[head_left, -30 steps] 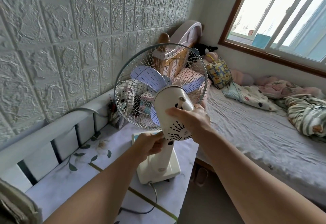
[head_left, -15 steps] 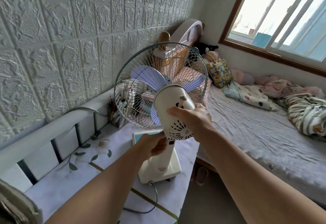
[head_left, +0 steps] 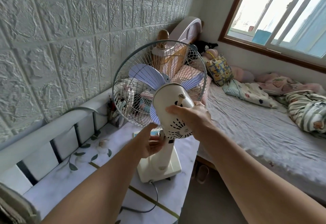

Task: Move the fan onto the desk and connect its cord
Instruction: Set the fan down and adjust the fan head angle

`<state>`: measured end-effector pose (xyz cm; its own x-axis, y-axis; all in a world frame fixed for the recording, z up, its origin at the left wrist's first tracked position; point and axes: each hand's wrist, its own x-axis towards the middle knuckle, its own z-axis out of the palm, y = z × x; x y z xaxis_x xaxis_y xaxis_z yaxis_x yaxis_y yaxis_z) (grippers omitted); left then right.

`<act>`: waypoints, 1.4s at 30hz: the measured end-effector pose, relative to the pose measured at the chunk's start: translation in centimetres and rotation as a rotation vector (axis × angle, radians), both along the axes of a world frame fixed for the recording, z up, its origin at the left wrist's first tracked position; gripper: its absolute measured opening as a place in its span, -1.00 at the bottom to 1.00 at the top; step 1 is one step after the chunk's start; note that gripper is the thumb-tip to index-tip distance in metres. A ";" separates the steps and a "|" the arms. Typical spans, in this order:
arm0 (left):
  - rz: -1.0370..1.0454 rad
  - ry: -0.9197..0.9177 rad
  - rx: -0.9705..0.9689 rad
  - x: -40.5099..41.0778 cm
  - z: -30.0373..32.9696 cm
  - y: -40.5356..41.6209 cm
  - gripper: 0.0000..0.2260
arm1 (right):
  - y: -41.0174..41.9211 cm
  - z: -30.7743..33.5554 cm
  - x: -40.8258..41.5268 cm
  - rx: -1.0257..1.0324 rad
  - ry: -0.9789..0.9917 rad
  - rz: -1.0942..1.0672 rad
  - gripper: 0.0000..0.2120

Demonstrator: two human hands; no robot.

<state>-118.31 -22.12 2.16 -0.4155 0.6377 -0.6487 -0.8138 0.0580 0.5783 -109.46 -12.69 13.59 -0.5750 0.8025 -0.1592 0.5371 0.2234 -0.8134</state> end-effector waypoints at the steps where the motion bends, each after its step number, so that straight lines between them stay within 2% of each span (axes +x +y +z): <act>1: 0.018 -0.025 -0.011 0.0 0.2 0.2 -0.67 | 0.0 0.0 0.0 0.006 -0.004 -0.003 -0.26; 6: 0.040 0.003 -0.041 0.3 0.9 1.4 -0.87 | 0.0 0.0 -0.1 0.008 -0.004 -0.015 -0.23; 13: -0.036 0.124 0.011 -0.3 -0.3 1.4 -0.86 | 0.1 0.0 0.1 0.009 -0.006 -0.001 -0.29; 19: -0.097 0.190 -0.010 -0.9 0.0 1.8 -0.84 | 0.2 -0.1 0.0 0.010 -0.005 -0.007 -0.27; 24: -0.136 0.531 -0.061 -0.9 -0.5 1.7 -0.81 | 0.2 -0.1 0.0 0.027 -0.012 -0.007 -0.29; 29: -0.086 0.963 -0.251 0.0 -0.7 1.4 -0.72 | 0.3 0.1 0.0 0.009 0.002 -0.004 -0.33; 31: -0.085 1.049 -0.285 0.3 -0.5 1.2 -0.71 | 0.2 0.0 0.0 -0.002 0.013 -0.003 -0.31; 36: -0.087 0.971 -0.259 0.6 0.0 0.8 -0.71 | -0.1 0.2 0.0 -0.009 0.010 -0.002 -0.31; 40: -0.176 0.833 -0.230 1.0 0.6 -0.1 -0.83 | -0.4 0.5 0.1 -0.007 -0.003 0.021 -0.31; 42: -0.185 0.705 -0.227 1.3 1.2 -0.7 -0.74 | -0.5 0.7 0.3 -0.011 0.000 0.024 -0.30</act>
